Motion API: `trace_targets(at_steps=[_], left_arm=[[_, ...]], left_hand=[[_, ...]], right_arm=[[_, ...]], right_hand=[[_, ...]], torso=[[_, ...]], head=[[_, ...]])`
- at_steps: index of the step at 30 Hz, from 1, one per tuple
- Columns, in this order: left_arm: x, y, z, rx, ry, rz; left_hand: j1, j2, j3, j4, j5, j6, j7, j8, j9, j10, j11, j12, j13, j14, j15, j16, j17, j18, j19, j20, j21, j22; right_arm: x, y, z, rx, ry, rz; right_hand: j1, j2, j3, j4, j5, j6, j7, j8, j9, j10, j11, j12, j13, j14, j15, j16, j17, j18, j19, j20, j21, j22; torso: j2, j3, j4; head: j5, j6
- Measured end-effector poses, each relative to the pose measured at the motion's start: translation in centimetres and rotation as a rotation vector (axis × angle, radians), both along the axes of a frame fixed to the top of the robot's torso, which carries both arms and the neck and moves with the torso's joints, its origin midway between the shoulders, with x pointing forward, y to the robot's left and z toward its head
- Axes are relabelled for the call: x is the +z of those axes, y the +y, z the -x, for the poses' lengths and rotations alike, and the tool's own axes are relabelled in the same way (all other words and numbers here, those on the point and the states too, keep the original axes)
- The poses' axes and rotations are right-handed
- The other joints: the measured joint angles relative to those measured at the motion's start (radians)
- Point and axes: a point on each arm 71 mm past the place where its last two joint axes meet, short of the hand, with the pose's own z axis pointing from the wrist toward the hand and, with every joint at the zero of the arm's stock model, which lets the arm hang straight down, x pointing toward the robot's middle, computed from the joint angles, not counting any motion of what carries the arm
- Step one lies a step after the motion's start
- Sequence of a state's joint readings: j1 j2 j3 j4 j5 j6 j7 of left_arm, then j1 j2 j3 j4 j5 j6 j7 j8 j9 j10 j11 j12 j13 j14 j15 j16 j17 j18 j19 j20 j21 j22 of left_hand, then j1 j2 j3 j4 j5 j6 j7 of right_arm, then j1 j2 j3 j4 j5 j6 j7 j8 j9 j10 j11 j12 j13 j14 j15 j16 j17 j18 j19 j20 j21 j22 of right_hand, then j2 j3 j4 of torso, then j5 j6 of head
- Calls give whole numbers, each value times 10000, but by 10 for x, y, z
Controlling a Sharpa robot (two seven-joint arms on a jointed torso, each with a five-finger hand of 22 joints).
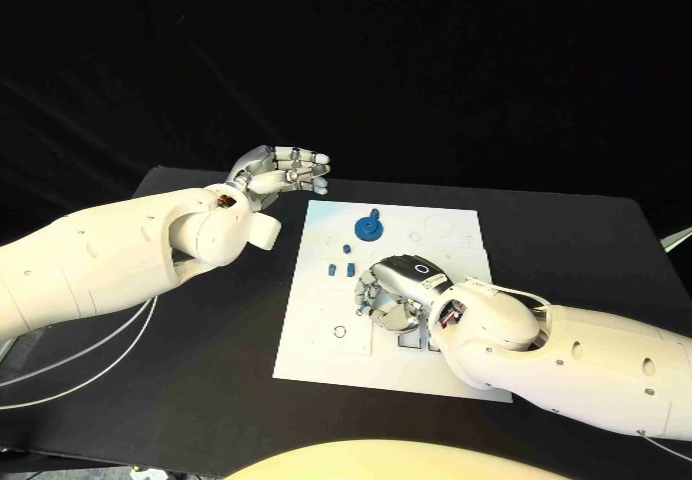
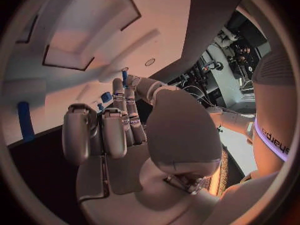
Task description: Assemble the parts on the task board
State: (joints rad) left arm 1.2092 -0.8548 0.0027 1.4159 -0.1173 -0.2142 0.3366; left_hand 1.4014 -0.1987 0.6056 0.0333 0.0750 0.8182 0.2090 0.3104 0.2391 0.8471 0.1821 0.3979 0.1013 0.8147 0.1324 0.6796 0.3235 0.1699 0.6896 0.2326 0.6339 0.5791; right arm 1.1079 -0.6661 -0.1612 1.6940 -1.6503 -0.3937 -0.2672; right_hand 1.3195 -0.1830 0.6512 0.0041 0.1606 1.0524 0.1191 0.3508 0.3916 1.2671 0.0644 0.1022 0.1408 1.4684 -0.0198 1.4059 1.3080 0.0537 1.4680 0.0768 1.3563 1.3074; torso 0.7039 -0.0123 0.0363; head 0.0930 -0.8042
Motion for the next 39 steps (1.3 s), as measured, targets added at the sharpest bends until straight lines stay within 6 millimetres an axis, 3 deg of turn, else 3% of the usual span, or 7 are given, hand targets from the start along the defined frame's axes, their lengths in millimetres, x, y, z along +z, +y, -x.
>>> trace_targets(at_steps=[39], left_arm=[[0,0,-1,9,25,-13]], left_hand=[[0,0,0,0,0,1,0,0,2,0,0,0,-10,0,0,-45,-6,0,37,37,0,-18]], right_arm=[[-6,8,-1,142,118,166]], right_hand=[[16,16,-51,-46,-46,-142,35,-27,80,34,-72,-115,5,0,0,0,-3,0,0,0,-1,2]], torso=[[0,-6,-6]], head=[[65,-81]])
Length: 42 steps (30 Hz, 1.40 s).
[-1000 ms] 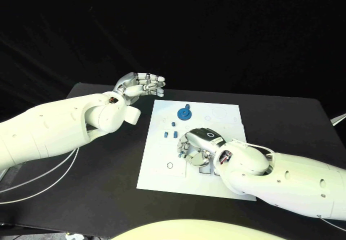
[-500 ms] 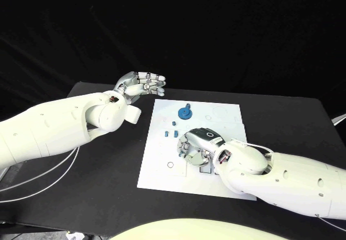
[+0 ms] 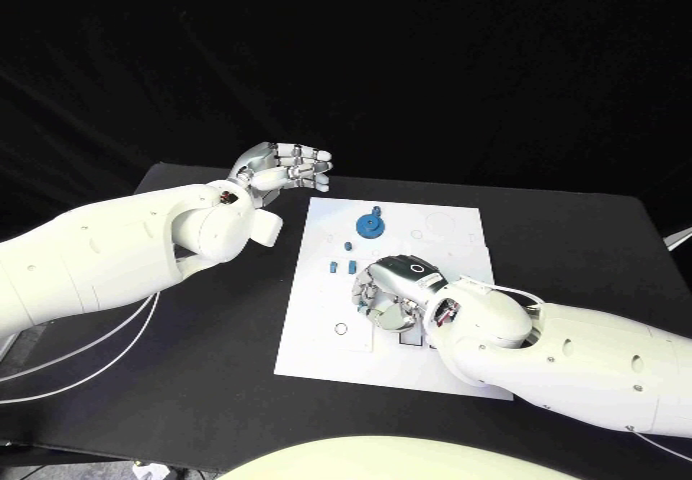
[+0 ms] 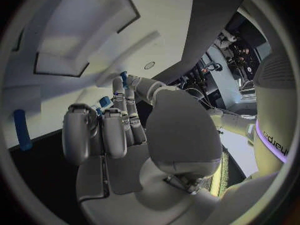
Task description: Assemble the parts on the task board
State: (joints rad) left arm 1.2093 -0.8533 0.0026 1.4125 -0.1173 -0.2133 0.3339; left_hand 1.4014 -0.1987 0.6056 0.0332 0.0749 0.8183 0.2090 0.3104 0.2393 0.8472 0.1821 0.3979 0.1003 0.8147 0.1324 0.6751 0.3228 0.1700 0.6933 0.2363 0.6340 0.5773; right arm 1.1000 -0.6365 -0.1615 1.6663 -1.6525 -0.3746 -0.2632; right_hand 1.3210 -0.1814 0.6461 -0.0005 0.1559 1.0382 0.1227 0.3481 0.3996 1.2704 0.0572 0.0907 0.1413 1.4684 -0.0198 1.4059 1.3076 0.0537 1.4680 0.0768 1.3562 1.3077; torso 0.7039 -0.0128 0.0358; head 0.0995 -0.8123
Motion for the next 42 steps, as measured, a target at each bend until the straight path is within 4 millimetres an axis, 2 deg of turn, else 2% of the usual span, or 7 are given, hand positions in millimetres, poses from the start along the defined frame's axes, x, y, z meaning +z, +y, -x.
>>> trace_targets(at_steps=[12,19,24,29,32,37,42], left_arm=[[0,0,0,-5,9,-2],[0,0,0,-2,17,-6],[0,0,0,0,21,-10],[0,0,0,5,24,-13],[0,0,0,9,25,-15],[0,1,0,25,26,-21],[0,2,0,42,26,-27]], left_hand=[[0,0,-27,27,0,0,0,0,0,0,0,0,-8,0,0,1,1,1,-1,-1,0,-15],[0,0,-27,27,0,0,0,0,0,0,0,0,-8,0,0,1,1,0,-1,-1,-2,-15],[0,0,-27,27,0,0,0,0,1,0,0,0,-16,0,0,1,-11,0,-1,-1,-47,-24],[0,0,-27,27,0,0,0,0,1,0,0,0,-16,0,0,1,-10,1,-1,-1,-47,-24],[0,0,-27,27,0,0,0,0,1,0,0,0,-16,0,0,1,-10,0,-1,-1,-47,-24],[0,0,-27,27,0,0,0,0,-7,0,0,0,-16,0,0,1,-10,1,-1,-1,-47,-23],[0,0,-26,27,0,0,0,0,-8,0,0,0,-15,0,0,2,-9,0,-1,-1,-47,-23]], right_arm=[[-3,3,0,76,16,171],[-3,3,1,77,-7,187],[-3,1,1,53,-24,192],[-3,-1,3,26,-22,149],[-3,-4,4,0,-23,110],[-2,-9,6,-60,-43,39],[3,-15,10,-102,-89,-64]], right_hand=[[-184,-80,-7,-7,47,-146,39,-128,26,-60,55,-89,7,0,0,0,-1,-1,0,0,0,-1],[-267,-162,-7,-7,67,-356,142,-284,0,-95,90,-141,26,0,0,-57,-2,0,0,0,0,-2],[-425,-319,-62,39,-50,-608,129,-541,-38,-281,129,-154,67,-38,37,-118,-2,-1,-38,38,0,-2],[-585,-493,-273,32,-73,-1196,164,-908,-123,-820,185,-128,101,-4,77,-166,-2,-1,-1,76,-252,-3],[-655,-687,-505,74,-73,-1476,148,-1083,-128,-1236,245,-114,130,-37,110,-242,-43,0,-42,116,-460,-3],[-654,-687,-806,133,-73,-1627,91,-1166,-128,-1579,284,151,286,-3,144,-310,-167,1,-18,166,-623,-4],[-654,-687,-971,160,-73,-1660,125,-1204,-109,-1734,280,303,369,-3,144,-310,-197,1,-18,166,-661,4]], torso=[[-5,0,3],[-5,2,-1],[-5,6,-2],[-5,6,-1],[-4,6,1],[-4,6,4],[-5,4,4]], head=[[-19,13],[-10,14],[-6,10],[-7,10],[-12,10],[-13,13],[-13,14]])
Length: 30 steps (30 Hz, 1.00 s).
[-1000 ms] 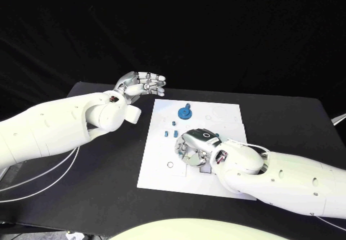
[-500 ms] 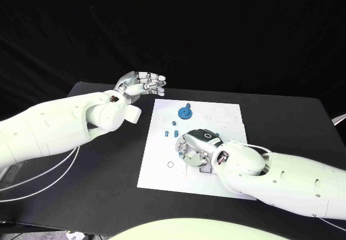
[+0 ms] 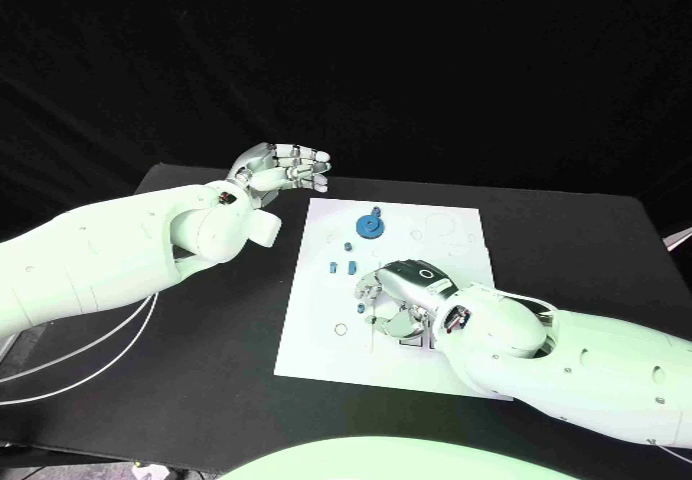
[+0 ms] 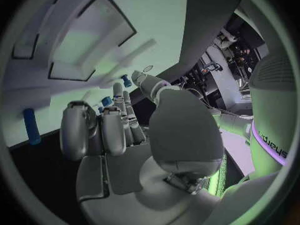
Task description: Assemble the parts on the task board
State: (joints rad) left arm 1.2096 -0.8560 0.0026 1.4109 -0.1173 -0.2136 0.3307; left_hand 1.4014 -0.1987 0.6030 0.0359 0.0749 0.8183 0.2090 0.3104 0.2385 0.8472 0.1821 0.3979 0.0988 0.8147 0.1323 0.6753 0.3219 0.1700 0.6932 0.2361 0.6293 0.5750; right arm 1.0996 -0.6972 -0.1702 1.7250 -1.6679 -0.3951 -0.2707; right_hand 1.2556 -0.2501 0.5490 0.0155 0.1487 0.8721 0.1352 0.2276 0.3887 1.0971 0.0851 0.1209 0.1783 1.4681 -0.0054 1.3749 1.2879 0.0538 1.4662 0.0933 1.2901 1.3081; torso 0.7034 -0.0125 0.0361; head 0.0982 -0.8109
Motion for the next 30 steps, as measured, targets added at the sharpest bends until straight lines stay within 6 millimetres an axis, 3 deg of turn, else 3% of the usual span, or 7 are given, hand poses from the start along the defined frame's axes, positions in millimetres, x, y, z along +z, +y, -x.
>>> trace_targets(at_steps=[8,16,18,20,30], left_arm=[[0,2,0,33,2,-13],[0,3,0,44,2,-17],[0,3,0,46,2,-18],[0,3,0,50,2,-20],[0,-2,-1,-23,1,8]], left_hand=[[0,0,0,0,0,0,0,0,1,0,0,-41,-13,0,0,-62,-10,0,0,0,0,-21],[0,0,0,0,0,0,0,0,1,0,0,-40,-13,0,0,-62,-9,0,0,0,0,-21],[0,0,0,0,0,0,0,0,1,0,0,-40,-13,0,0,-62,-9,0,0,0,0,-21],[0,0,0,0,0,0,0,0,1,0,0,-40,-13,0,0,-62,-10,1,0,0,0,-21],[0,0,0,0,0,0,0,0,2,0,0,-40,-12,0,0,-62,-9,0,0,0,0,-20]], right_arm=[[21,-25,-4,-363,-404,-74],[49,-54,-23,-1125,-793,-93],[52,-62,-30,-1397,-767,-33],[52,-69,-35,-1611,-699,68],[45,-89,-50,-2098,-240,698]], right_hand=[[41,-41,-167,56,0,0,0,1,44,-113,23,306,143,0,0,0,-12,-1,0,0,-37,0],[44,-39,-362,134,0,0,-1,-75,70,-527,26,459,193,-21,21,189,194,-1,0,0,-428,-1],[218,5,-605,170,0,-1,-1,-135,69,-854,84,459,147,-3,68,194,203,0,-74,74,-848,-1],[357,90,-974,218,0,-34,30,-231,69,-1161,141,514,45,-16,127,194,152,156,-108,107,-1089,-1],[1042,374,-2152,553,46,-136,-8,-515,16,-1666,224,809,-302,-17,198,194,137,156,-71,143,-1286,-3]], torso=[[-6,-9,-12],[-12,-10,-7],[-13,-10,-5],[-13,-10,-3],[5,-10,1]], head=[[-31,25],[-274,171],[-324,206],[-352,235],[-407,281]])
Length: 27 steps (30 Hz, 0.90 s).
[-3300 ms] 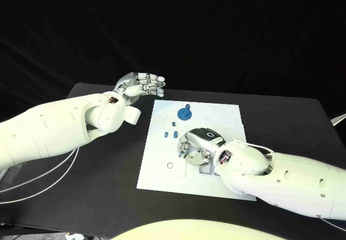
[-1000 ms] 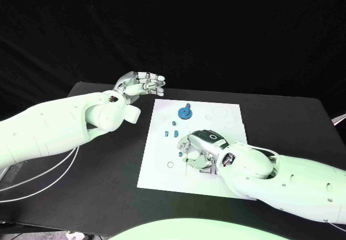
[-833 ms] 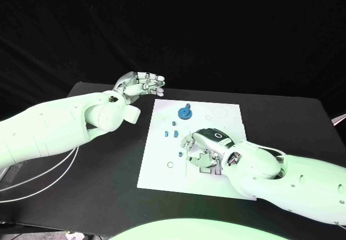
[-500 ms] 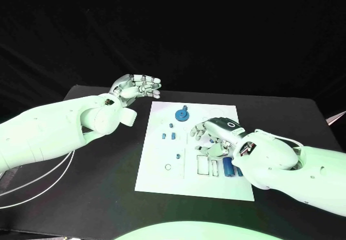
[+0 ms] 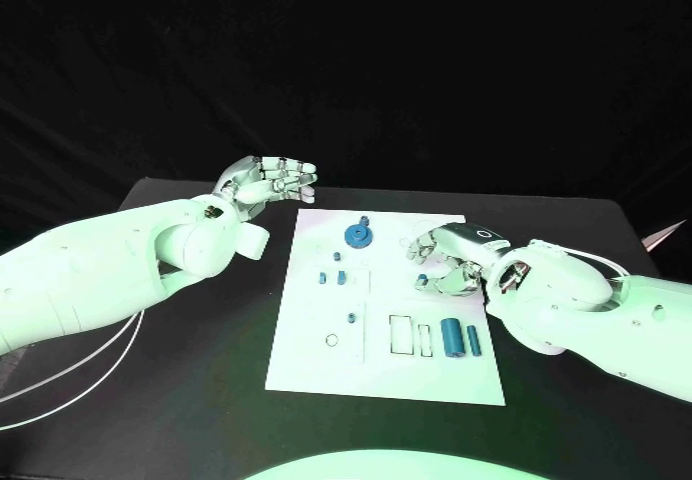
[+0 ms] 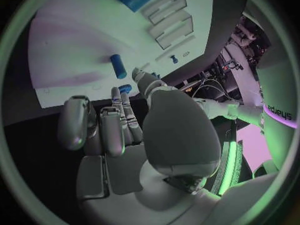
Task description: Assemble the parts on the task board
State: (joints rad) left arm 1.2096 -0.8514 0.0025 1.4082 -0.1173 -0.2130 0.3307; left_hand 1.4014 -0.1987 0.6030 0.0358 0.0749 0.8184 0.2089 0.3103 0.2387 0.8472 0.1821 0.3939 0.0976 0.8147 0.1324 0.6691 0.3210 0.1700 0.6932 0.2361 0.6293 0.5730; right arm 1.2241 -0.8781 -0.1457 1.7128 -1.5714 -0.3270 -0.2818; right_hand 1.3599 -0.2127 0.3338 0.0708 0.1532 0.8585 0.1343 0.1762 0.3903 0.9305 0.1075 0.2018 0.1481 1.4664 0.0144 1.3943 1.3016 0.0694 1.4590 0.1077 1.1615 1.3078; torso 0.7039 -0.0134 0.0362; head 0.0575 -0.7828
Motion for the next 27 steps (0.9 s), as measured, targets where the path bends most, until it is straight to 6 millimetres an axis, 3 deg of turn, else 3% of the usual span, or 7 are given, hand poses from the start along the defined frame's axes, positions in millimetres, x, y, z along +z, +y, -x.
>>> trace_targets(at_steps=[8,14,27], left_arm=[[0,0,0,9,3,-4],[0,1,-1,24,3,-10],[0,3,-1,65,3,-26]], left_hand=[[0,0,0,0,0,0,0,0,0,0,0,1,0,0,0,0,1,1,0,0,0,0],[0,0,0,0,0,0,0,0,1,0,0,1,1,0,0,0,1,1,0,0,0,1],[0,0,0,0,0,0,0,0,1,0,0,1,1,0,0,0,2,0,0,0,0,1]], right_arm=[[-5,-2,-2,-8,348,388],[-7,-3,-4,-43,485,585],[-9,-3,-6,-103,525,667]], right_hand=[[237,85,-81,23,0,75,74,-6,-23,-32,30,180,-81,0,0,0,-111,0,-36,36,-144,-1],[289,137,57,158,0,378,144,-6,-37,288,-74,404,-152,0,0,0,-169,0,-36,35,-144,-1],[235,83,1169,383,-48,1200,130,16,-111,1072,-153,488,-448,1,-1,-57,-346,-1,40,-41,3,-3]], torso=[[2,11,0],[2,12,2],[0,15,0]], head=[[11,-18],[6,-30],[-14,-52]])
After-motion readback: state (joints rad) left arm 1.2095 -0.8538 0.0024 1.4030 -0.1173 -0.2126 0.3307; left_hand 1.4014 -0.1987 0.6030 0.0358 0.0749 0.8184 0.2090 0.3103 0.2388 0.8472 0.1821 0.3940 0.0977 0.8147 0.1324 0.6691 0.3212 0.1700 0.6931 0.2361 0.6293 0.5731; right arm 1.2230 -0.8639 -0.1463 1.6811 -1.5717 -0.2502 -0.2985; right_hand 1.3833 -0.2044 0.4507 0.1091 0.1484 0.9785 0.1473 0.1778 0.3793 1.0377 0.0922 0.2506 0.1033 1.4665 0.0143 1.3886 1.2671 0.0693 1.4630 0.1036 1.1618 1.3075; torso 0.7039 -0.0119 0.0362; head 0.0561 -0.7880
